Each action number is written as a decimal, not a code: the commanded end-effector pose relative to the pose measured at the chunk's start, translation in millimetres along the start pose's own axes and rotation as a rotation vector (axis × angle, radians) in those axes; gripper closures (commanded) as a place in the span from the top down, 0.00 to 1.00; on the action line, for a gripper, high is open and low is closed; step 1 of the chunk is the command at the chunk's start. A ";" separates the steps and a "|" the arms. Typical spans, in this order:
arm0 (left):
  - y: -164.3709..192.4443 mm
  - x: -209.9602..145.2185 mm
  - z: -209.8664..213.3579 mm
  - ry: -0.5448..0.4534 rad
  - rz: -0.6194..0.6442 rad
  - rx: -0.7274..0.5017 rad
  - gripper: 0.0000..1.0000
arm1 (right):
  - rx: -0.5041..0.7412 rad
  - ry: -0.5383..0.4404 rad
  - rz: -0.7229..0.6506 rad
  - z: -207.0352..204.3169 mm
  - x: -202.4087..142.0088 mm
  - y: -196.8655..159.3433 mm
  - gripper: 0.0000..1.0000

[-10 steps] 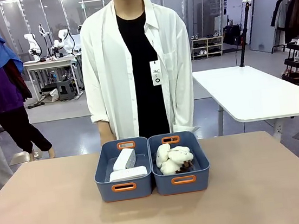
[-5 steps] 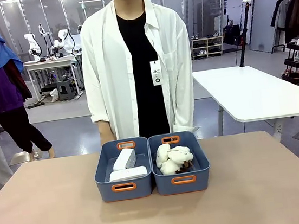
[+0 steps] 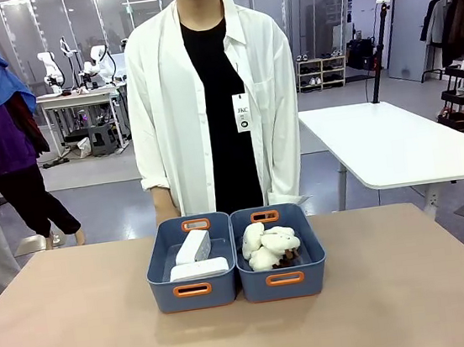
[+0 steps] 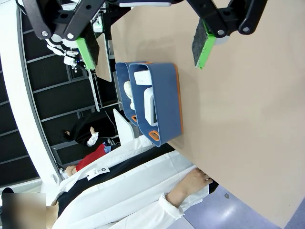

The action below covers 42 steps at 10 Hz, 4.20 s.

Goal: Sort the digital clocks into the basket.
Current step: Pick up the Digital clock from the table and place it into the empty Plastic storage basket.

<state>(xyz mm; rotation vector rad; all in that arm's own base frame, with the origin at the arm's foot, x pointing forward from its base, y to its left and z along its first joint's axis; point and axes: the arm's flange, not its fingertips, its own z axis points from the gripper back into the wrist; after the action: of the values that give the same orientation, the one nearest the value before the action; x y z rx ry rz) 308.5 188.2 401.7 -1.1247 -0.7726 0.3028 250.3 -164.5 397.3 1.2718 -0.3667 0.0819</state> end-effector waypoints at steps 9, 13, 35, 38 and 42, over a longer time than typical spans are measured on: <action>-3.7 0.8 3.5 0.002 0.014 -0.011 1.00 | -0.007 0.011 -0.004 -1.1 0.0 1.5 1.00; -3.7 0.8 3.5 0.002 0.014 -0.011 1.00 | -0.007 0.011 -0.004 -1.1 0.0 1.5 1.00; -3.7 0.8 3.5 0.002 0.014 -0.011 1.00 | -0.007 0.011 -0.004 -1.1 0.0 1.5 1.00; -3.7 0.8 3.5 0.002 0.014 -0.011 1.00 | -0.007 0.011 -0.004 -1.1 0.0 1.5 1.00; -3.7 0.8 3.5 0.002 0.014 -0.011 1.00 | -0.007 0.011 -0.004 -1.1 0.0 1.5 1.00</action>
<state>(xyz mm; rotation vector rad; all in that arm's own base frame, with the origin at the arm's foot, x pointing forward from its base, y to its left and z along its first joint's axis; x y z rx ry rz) 308.5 188.2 401.7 -1.1247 -0.7725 0.3028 250.3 -164.5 397.3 1.2718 -0.3666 0.0819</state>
